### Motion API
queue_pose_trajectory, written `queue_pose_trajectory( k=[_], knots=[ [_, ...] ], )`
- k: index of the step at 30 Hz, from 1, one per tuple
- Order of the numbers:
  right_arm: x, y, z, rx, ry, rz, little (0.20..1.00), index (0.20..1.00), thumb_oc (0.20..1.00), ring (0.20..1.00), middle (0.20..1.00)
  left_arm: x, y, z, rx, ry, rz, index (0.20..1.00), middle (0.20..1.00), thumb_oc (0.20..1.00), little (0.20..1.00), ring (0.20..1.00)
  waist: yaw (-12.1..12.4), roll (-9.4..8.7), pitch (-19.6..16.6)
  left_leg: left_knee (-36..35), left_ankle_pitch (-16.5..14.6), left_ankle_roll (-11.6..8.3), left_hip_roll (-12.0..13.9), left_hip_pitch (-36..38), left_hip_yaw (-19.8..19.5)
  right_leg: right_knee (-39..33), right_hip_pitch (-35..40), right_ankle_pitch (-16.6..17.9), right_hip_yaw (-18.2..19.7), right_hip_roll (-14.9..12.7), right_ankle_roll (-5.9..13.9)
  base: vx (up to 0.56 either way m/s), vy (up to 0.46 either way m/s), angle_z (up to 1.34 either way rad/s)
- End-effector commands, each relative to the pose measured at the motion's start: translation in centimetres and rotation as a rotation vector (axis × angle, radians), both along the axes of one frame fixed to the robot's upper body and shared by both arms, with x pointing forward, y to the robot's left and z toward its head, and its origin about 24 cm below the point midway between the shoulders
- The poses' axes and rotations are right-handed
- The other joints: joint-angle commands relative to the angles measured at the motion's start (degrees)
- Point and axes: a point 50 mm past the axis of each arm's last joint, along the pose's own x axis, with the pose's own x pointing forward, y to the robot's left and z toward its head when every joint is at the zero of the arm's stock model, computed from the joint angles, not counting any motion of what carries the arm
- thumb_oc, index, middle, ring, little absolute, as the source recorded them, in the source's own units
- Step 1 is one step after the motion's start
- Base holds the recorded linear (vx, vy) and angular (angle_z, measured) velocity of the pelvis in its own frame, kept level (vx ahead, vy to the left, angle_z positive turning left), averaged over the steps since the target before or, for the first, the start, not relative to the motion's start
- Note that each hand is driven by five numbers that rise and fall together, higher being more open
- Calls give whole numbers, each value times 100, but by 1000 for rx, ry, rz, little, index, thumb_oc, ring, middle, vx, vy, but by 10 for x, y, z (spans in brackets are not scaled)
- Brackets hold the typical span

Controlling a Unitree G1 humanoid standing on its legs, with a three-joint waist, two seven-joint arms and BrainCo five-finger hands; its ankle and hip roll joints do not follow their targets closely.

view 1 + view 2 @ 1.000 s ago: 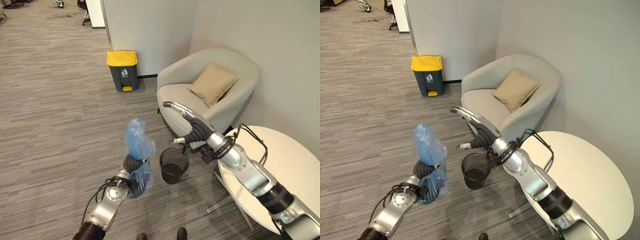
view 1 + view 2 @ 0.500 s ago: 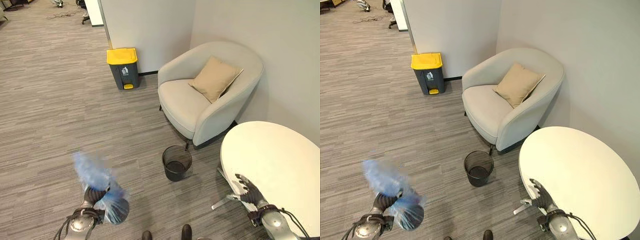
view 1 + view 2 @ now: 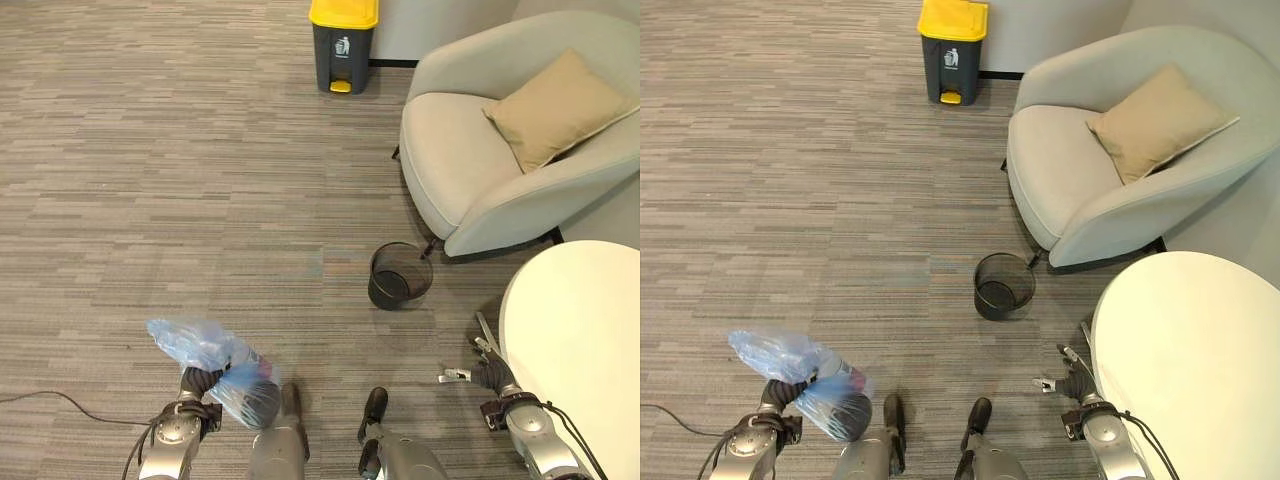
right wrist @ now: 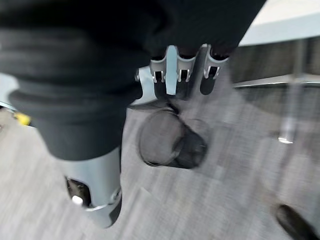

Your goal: Gather garbage on tea table into small bin, then transfer packed bag to large trash can.

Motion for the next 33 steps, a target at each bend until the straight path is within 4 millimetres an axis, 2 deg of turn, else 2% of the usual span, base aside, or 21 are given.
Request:
queue_pose_trajectory(
  k=[1,2,3,5,8,9,11,13,17,18,21,22,23,24,25,26,28,30,31,32,33],
  knots=[
    [-3,3,2,4,-27,5,1000,1000,1000,1000,1000,8,19,21,78,-99,3,200,200,200,200,200,-69,-84,-481,650,-597,192,-254,-486,-254,654,194,-1156,196,-293,516,78,190,25],
    [-3,3,2,4,-27,5,1000,1000,1000,1000,1000,8,20,21,78,-99,3,200,200,200,200,200,-67,-87,-482,652,-598,193,-256,-489,-251,663,186,-1161,199,-296,517,75,180,7],
    [2,9,2,17,-34,13,1000,1000,1000,1000,1000,13,21,27,95,-115,-9,200,200,200,200,200,-30,-123,-426,671,-676,296,-344,-490,-332,1050,25,-1210,356,-395,549,88,166,0],
    [3,14,1,38,-39,9,1000,1000,1000,1000,1000,19,22,31,110,-129,-19,200,200,200,200,200,-21,-150,-390,674,-735,355,-439,-456,-404,1391,-106,-1222,494,-450,606,128,166,0],
    [4,16,2,52,-48,11,1000,1000,1000,1000,1000,25,21,35,119,-142,-42,200,200,200,200,200,-139,-150,-316,574,-784,421,-612,-304,-635,1783,-513,-1199,1127,-125,603,136,97,14],
    [5,16,2,53,-51,10,1000,1000,1000,1000,1000,26,21,35,122,-143,-42,200,200,200,200,200,-160,-140,-309,544,-804,436,-643,-257,-651,1761,-600,-1157,1208,-68,581,186,78,58],
    [9,17,6,55,-67,15,1000,1000,1000,1000,1000,29,18,36,114,-151,-46,200,200,200,200,200,-185,-108,-242,458,-827,461,-658,-169,-680,1741,-899,-991,1157,-80,551,187,50,42],
    [11,16,6,43,-62,19,1000,1000,1000,1000,1000,31,12,33,97,-146,-58,200,200,200,200,200,-315,-93,-161,337,-1053,517,-866,244,-868,1421,-1406,-632,1145,8,614,332,45,-6],
    [9,14,6,37,-61,13,1000,1000,1000,1000,1000,31,9,31,93,-141,-67,200,200,200,200,200,-389,-89,-148,350,-1281,498,-983,555,-990,999,-1593,-469,927,4,691,395,-38,29],
    [6,12,6,33,-58,9,1000,1000,1000,1000,1000,32,7,31,93,-140,-78,200,200,200,200,200,-489,-72,-176,285,-1489,436,-1046,924,-1240,853,-1823,-309,881,16,754,415,-102,34],
    [-2,9,2,35,-41,-1,1000,1000,1000,1000,1000,29,5,29,96,-128,-94,200,200,200,200,200,-586,-58,-354,241,-1655,326,-991,1184,-1377,843,-1660,-326,896,-13,661,481,-173,66],
    [-5,7,1,31,-34,-4,1000,1000,1000,1000,1000,27,5,27,97,-120,-94,200,200,200,200,200,-614,5,-399,320,-1729,255,-882,1266,-1380,948,-1607,-395,918,27,603,275,-115,74],
    [-5,7,1,32,-34,-4,1000,1000,1000,1000,1000,27,6,28,97,-120,-94,200,200,200,200,200,-631,-18,-412,315,-1702,259,-907,1244,-1392,934,-1621,-375,917,-1,605,494,-316,63],
    [-11,3,-1,28,-27,-12,1000,1000,1000,1000,1000,22,5,25,92,-108,-95,200,200,200,200,200,-731,82,-581,891,-1289,-67,-547,1149,-1317,958,-1338,-511,887,87,475,437,-310,52],
    [-12,1,-1,22,-19,-17,1000,1000,1000,1000,1000,21,4,25,88,-106,-100,200,200,200,200,200,-734,119,-597,1129,-1184,-121,-438,1095,-1249,944,-1219,-578,871,144,435,553,-368,34],
    [-13,-2,-2,16,-19,-28,1000,1000,1000,1000,1000,20,4,24,79,-109,-94,200,200,200,200,200,-755,137,-643,1508,-905,-216,-350,973,-1170,861,-1026,-662,853,250,352,280,-151,13],
    [-13,-6,-2,8,-11,-40,1000,1000,1000,1000,1000,20,2,22,61,-108,-89,200,200,200,200,200,-778,84,-662,1814,-709,-142,-267,727,-996,762,-797,-800,887,282,265,238,-110,-12],
    [-11,-9,-1,-4,-13,-44,1000,1000,1000,1000,1000,23,-1,22,53,-110,-93,200,200,200,200,200,-715,41,-586,1821,-942,3,-232,357,-831,715,-592,-930,976,278,251,251,-67,-20],
    [-9,-11,1,-14,-21,-43,1000,1000,1000,1000,1000,24,-2,22,57,-110,-100,200,200,200,200,200,-671,-19,-542,1585,-1161,55,-298,31,-739,662,-471,-1006,1037,222,287,260,-30,-28],
    [-8,-13,2,-20,-26,-46,1000,1000,1000,1000,1000,25,-4,23,60,-113,-110,200,200,200,200,200,-641,-63,-501,1469,-1077,60,-352,-265,-722,614,-400,-1012,1061,188,296,363,5,-37],
    [-7,-12,1,-18,-26,-57,1000,1000,1000,1000,1000,28,-4,24,71,-116,-121,200,200,200,200,200,-496,-32,-399,943,-494,-32,-467,-780,-781,441,-149,-1039,1162,312,292,236,13,-27]
  ],
)
